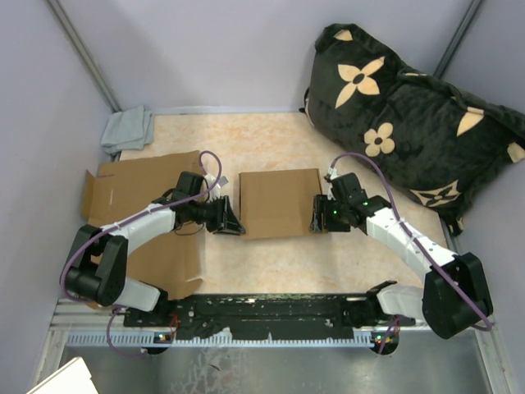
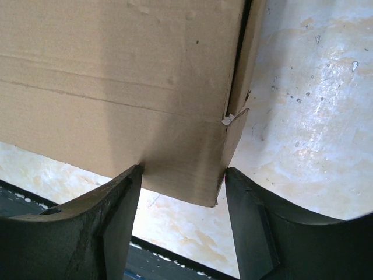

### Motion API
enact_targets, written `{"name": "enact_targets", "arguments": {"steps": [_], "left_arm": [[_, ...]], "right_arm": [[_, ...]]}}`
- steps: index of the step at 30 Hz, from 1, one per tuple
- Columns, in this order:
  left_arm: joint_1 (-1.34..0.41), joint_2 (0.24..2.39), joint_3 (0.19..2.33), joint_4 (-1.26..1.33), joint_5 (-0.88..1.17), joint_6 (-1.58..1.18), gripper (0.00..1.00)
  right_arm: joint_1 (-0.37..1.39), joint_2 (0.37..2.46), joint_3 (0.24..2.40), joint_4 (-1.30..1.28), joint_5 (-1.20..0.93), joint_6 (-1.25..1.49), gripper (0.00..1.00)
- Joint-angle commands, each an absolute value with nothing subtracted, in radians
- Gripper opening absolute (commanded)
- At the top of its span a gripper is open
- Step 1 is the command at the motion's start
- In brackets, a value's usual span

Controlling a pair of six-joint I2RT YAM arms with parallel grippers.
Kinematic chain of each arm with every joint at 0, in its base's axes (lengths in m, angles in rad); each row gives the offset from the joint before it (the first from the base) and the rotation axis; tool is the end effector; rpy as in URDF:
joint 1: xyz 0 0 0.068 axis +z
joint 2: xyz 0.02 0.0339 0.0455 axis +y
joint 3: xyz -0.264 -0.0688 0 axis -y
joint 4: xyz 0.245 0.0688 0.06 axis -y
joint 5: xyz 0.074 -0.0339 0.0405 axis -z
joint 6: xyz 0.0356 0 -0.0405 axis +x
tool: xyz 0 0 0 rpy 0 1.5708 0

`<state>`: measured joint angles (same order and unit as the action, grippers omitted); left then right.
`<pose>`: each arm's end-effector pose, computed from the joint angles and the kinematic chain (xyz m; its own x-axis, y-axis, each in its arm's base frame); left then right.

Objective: Fold the paper box

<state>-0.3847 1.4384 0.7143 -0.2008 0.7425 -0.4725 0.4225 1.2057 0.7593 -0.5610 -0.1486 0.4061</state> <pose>0.2401 -0.1232 0.1778 -0.9566 0.0256 -0.2902 0.2452 0.6085 -0.7547 0.2085 0.0995 0.2161 -0.8971 0.0250 -0.4412 -0.1342 0.9358 0.3260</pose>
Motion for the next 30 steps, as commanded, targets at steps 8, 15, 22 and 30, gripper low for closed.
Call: {"name": "enact_targets", "arguments": {"steps": [8, 15, 22, 30], "left_arm": [[-0.389, 1.456, 0.722, -0.169, 0.749, -0.469, 0.38], [-0.389, 1.456, 0.721, -0.167, 0.75, -0.468, 0.38], [-0.389, 1.468, 0.719, -0.158, 0.726, -0.471, 0.38], [-0.394, 1.467, 0.718, -0.161, 0.599, -0.482, 0.36]], "right_arm": [[0.419, 1.228, 0.724, -0.454, -0.194, 0.399, 0.59], [0.419, 1.214, 0.731, -0.468, -0.177, 0.399, 0.59], [0.419, 1.246, 0.701, -0.399, -0.135, 0.405, 0.57], [0.419, 1.247, 0.643, -0.273, -0.018, 0.441, 0.58]]}}
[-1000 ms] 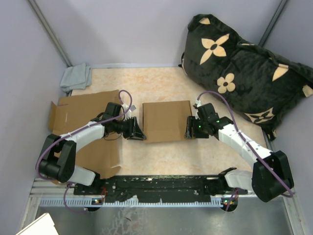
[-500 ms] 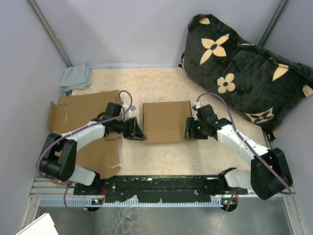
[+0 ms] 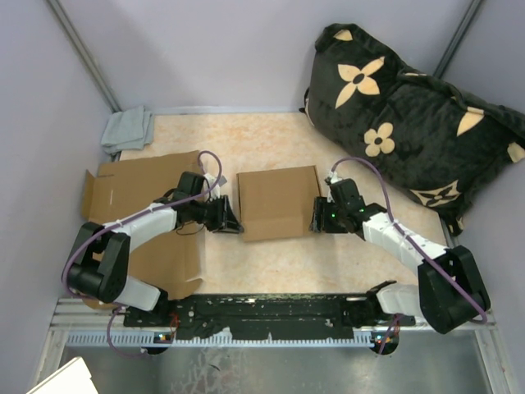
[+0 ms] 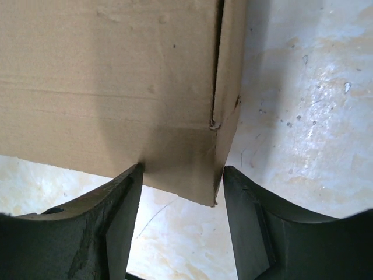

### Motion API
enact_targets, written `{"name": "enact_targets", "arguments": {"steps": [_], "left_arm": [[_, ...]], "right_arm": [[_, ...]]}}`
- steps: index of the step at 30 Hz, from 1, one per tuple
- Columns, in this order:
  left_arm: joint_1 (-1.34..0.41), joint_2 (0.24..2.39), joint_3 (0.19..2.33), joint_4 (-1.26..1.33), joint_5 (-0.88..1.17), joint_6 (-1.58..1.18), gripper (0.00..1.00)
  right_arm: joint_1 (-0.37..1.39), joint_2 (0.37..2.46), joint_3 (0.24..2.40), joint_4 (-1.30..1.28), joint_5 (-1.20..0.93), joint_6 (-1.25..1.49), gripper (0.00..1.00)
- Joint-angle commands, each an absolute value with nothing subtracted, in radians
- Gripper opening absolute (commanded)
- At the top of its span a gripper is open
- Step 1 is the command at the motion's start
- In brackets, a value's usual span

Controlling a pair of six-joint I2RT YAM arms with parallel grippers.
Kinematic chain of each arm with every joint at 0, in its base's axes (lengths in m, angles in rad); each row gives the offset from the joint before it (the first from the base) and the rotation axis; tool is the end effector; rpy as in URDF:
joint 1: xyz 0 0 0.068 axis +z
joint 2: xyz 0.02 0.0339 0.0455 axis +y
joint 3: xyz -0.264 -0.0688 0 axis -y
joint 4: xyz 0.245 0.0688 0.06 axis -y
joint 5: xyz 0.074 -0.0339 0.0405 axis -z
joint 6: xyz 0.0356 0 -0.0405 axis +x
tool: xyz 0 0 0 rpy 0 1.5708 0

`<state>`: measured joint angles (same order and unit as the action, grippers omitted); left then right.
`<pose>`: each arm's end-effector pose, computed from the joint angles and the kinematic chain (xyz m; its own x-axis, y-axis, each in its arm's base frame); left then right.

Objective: Fold the paper box

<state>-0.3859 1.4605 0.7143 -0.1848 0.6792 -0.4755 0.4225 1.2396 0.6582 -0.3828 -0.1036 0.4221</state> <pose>0.2438 -0.1232 0.1720 -0.9539 0.0031 -0.3001 0.2291 0.6536 -0.7213 0.2121 0.0994 0.1889 -0.8727 0.0544 -0.4852 -0.1141 0.9435 0.3111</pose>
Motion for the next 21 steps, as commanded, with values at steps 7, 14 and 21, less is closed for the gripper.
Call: {"name": "enact_targets", "arguments": {"steps": [7, 14, 21], "left_arm": [[-0.432, 1.494, 0.725, -0.123, 0.482, -0.501, 0.35], [-0.443, 1.486, 0.746, -0.137, 0.456, -0.505, 0.34], [-0.443, 1.313, 0.856, -0.357, 0.396, -0.433, 0.37]], "right_arm": [[0.419, 1.278, 0.61, -0.131, 0.038, 0.455, 0.6], [0.418, 1.325, 0.613, -0.102, -0.005, 0.441, 0.6], [0.419, 1.247, 0.6, -0.159, -0.022, 0.416, 0.61]]}}
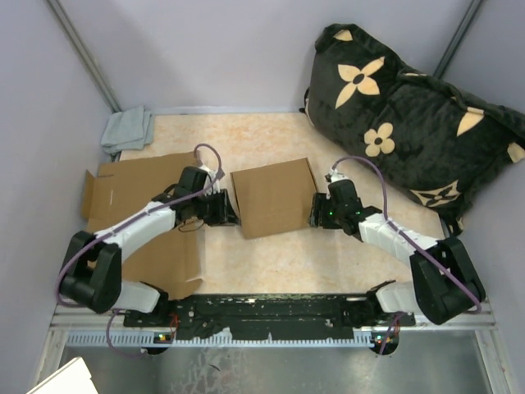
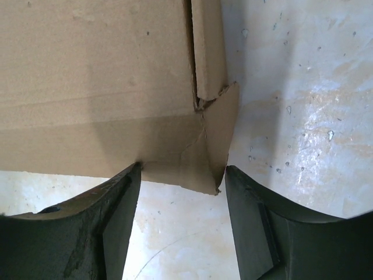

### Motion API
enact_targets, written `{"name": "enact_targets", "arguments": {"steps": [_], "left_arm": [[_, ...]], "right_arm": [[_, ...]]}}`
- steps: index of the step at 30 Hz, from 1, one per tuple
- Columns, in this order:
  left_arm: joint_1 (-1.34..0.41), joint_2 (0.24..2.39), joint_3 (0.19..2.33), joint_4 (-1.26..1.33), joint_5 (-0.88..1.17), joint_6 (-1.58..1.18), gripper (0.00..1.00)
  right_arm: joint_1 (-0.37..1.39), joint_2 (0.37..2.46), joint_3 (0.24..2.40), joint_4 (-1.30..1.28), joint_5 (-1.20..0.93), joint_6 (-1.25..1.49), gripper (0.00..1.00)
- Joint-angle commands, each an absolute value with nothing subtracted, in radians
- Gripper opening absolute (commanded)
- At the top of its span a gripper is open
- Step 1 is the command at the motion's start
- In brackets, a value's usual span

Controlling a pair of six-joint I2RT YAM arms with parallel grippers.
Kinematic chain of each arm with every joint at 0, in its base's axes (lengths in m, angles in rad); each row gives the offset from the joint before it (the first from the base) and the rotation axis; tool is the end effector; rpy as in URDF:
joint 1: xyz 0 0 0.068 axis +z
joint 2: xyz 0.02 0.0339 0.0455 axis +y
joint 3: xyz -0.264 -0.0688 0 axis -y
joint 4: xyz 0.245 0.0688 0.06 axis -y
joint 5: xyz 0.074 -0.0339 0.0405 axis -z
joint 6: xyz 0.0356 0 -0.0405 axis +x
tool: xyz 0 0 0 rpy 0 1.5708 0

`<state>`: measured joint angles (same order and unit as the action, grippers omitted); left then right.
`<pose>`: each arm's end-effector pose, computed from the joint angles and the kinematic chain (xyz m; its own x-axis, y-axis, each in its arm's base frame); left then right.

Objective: Fold the paper box

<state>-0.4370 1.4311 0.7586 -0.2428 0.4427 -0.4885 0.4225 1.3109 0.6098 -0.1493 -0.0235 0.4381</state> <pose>0.2445 -0.1310 0.1851 -0.9247 -0.0361 -0.3789 0.2095 0.7828 -0.5859 0.2280 0.1034 0.1741 -0.8006 0.1051 -0.5899 -0.0932 0.9507 0.2958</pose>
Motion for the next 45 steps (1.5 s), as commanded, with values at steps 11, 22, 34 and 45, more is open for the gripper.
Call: {"name": "enact_targets", "arguments": {"steps": [11, 22, 34, 45], "left_arm": [[-0.449, 1.392, 1.036, -0.299, 0.514, -0.433, 0.41], [-0.543, 1.85, 1.358, -0.271, 0.493, -0.391, 0.4], [-0.572, 1.951, 1.415, -0.295, 0.45, -0.388, 0.39], [-0.574, 1.995, 1.411, -0.302, 0.449, -0.402, 0.38]], "right_arm": [[0.419, 1.199, 0.618, -0.182, 0.012, 0.365, 0.62], [0.419, 1.243, 0.569, -0.006, -0.066, 0.331, 0.57], [0.419, 1.211, 0.572, -0.033, -0.125, 0.336, 0.44], [0.419, 1.216, 0.584, -0.058, -0.118, 0.34, 0.39]]}}
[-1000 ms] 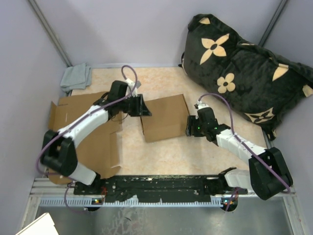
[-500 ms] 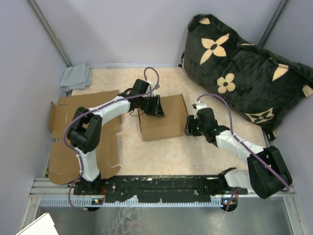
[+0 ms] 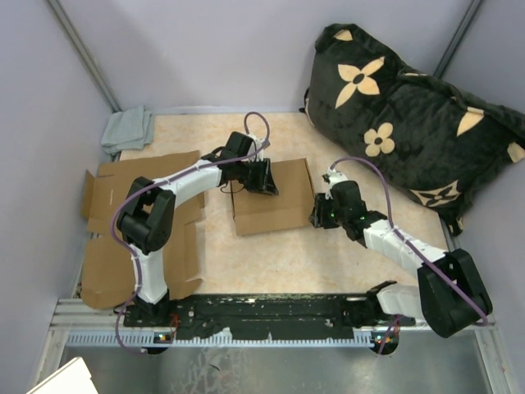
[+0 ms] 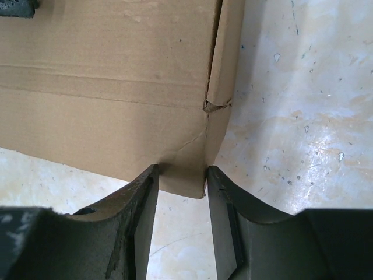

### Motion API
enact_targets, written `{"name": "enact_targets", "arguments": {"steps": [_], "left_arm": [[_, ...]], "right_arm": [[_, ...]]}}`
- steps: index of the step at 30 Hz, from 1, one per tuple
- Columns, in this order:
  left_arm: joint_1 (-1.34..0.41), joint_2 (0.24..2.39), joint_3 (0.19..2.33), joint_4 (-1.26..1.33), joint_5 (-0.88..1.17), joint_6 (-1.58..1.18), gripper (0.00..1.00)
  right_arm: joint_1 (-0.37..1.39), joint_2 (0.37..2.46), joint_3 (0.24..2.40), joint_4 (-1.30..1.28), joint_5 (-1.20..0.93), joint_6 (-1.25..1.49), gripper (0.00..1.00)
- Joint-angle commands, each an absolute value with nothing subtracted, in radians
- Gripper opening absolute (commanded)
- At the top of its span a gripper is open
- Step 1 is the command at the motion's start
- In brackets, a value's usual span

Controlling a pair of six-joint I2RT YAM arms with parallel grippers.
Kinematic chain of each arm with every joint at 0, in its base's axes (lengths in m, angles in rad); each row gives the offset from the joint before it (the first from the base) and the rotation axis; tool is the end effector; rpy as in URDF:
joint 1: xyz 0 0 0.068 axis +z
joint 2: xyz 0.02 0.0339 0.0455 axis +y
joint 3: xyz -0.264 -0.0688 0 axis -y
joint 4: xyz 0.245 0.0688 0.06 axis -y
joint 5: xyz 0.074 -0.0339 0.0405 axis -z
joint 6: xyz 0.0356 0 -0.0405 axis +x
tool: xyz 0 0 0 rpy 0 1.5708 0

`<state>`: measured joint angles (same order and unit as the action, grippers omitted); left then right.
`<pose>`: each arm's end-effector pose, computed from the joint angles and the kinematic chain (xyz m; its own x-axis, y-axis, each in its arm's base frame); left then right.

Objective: Fold the paper box

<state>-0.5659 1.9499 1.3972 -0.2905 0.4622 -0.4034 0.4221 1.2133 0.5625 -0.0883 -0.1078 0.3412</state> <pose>0.3529 -0.2430 0.2021 -0.8664 0.1341 -0.4810 0.4242 0.7058 -0.5673 0.2171 0.1017 0.1864 -0.7396 0.0325 -0.6722 -0.2466 0.9163 0.3156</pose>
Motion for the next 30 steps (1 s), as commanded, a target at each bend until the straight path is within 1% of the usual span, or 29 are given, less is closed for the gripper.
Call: {"name": "enact_targets", "arguments": {"steps": [1, 24, 30], "left_arm": [[-0.574, 2.001, 1.413, -0.302, 0.455, -0.403, 0.37], [-0.578, 1.994, 1.396, -0.317, 0.478, -0.402, 0.34], [-0.583, 1.993, 1.396, -0.323, 0.481, -0.397, 0.34]], "right_arm": [[0.419, 1.228, 0.588, -0.061, -0.124, 0.338, 0.38], [0.42, 1.178, 0.612, -0.087, -0.128, 0.352, 0.34], [0.419, 1.205, 0.611, -0.067, -0.106, 0.351, 0.34]]}}
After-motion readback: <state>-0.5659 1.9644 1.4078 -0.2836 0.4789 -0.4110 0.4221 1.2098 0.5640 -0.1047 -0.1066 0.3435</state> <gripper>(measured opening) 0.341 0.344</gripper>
